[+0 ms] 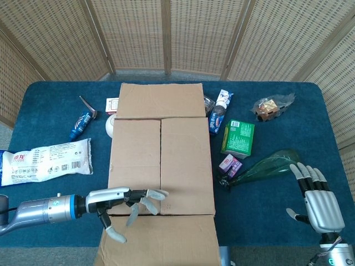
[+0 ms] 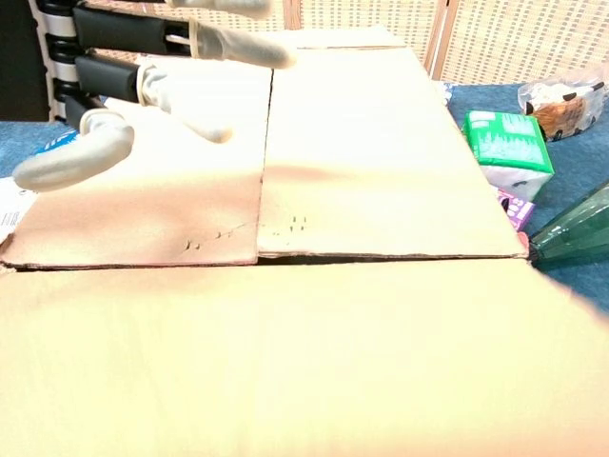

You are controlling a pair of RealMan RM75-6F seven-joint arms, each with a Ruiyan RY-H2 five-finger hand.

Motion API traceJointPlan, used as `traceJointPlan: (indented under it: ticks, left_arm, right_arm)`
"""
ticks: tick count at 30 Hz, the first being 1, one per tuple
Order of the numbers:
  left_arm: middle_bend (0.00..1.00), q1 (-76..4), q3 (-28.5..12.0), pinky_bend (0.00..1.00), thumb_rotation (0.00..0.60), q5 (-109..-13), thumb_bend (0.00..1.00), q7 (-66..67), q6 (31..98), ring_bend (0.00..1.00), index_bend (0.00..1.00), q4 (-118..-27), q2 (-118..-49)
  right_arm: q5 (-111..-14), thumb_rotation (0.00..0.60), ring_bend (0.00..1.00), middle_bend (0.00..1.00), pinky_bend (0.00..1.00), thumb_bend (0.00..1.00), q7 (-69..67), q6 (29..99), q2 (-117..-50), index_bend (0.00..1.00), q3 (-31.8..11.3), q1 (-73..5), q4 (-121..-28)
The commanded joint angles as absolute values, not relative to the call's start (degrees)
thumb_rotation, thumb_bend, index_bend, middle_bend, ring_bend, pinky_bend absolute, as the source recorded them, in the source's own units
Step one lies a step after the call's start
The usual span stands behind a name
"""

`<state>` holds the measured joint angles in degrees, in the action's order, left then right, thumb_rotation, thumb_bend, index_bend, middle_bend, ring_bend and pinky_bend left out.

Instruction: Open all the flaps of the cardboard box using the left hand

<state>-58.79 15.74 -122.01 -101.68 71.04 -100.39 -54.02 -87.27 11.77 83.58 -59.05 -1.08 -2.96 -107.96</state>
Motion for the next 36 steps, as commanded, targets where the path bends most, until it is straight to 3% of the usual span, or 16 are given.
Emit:
traceJointPlan:
  ticks: [1, 5, 10, 14, 18, 26, 36]
  left_arm:
    - [0.02, -57.3, 14.3, 0.59, 0.6, -117.1, 0.02, -93.7, 70.2, 0.25, 0.1, -101.8, -53.7]
    - [0.03, -55.4, 12.1, 0.52, 0.6, -111.8, 0.02, -83.0, 68.7, 0.22, 0.11, -103.6, -53.2]
    - [0.02, -51.0, 7.5, 0.46, 0.6, -99.9, 0.02, -53.8, 63.5, 0.19, 0.11, -106.5, -54.7]
    - [0.0, -48.1, 5.1, 0.35, 0.6, -94.9, 0.02, -39.3, 63.9, 0.09, 0.07, -106.0, -57.8]
    - [0.0, -46.9, 3.2, 0.24, 0.6, -91.9, 0.02, -30.5, 63.8, 0.01, 0.02, -104.3, -60.7]
    - [0.0, -45.3, -1.1, 0.08, 0.6, -89.0, 0.02, -14.8, 65.9, 0.0, 0.0, -98.7, -69.5]
    - [0.0, -46.6, -4.6, 0.08, 0.6, -87.9, 0.02, -7.6, 64.2, 0.0, 0.0, -96.0, -73.8]
  right_arm:
    - [-87.3, 0.6, 0.0, 0.0, 0.0, 0.0, 11.7, 83.5, -59.0, 0.0, -1.1, -3.0, -108.0]
    - [-87.3, 0.6, 0.0, 0.0, 0.0, 0.0, 11.8, 83.4, -59.0, 0.0, -1.0, -3.0, -108.0]
    - [-87.4, 0.6, 0.0, 0.0, 0.0, 0.0, 11.6, 83.7, -58.9, 0.0, -1.0, -2.9, -108.2]
    - [-87.5, 0.6, 0.0, 0.0, 0.0, 0.0, 11.5, 83.5, -58.8, 0.0, -0.9, -2.9, -108.2]
    - [-87.5, 0.6, 0.0, 0.0, 0.0, 0.0, 11.6, 83.5, -58.9, 0.0, -0.9, -3.0, -108.2]
    - [-87.2, 0.6, 0.0, 0.0, 0.0, 0.0, 11.6, 83.3, -58.9, 0.0, -1.0, -3.1, -108.2]
    - [-87.0, 0.6, 0.0, 0.0, 0.0, 0.0, 10.5, 83.2, -58.4, 0.0, -1.1, -3.1, -108.2]
